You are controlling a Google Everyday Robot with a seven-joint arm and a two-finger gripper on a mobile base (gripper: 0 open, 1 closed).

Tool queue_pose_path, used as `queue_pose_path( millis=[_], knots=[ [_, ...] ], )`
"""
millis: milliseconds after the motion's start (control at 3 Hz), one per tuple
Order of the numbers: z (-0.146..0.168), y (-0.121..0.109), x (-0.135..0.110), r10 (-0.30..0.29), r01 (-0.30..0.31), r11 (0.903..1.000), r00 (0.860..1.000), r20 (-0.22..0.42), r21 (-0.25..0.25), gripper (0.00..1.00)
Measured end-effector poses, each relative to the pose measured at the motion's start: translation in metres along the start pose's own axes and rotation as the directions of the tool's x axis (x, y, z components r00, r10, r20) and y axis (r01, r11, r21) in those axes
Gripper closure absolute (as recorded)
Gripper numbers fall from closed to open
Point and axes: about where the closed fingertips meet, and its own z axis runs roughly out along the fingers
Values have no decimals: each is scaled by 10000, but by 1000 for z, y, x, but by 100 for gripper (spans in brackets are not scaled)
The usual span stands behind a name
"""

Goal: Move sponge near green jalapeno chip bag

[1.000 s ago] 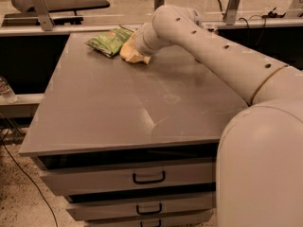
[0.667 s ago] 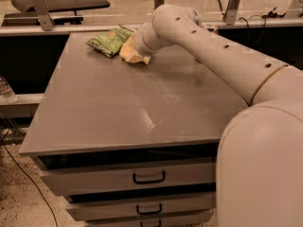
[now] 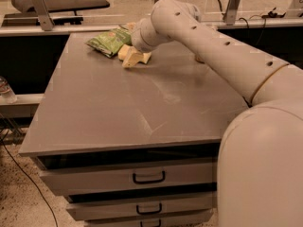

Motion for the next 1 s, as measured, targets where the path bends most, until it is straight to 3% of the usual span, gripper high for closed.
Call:
queue_pose_path(
  millis=[667,1000],
  knots=[
    [-39,-9,-27,-312,298,9990,9987,401,341,0],
    [-88,-12,-42,-167,49,9942,9939,1091,1074,0]
  ],
)
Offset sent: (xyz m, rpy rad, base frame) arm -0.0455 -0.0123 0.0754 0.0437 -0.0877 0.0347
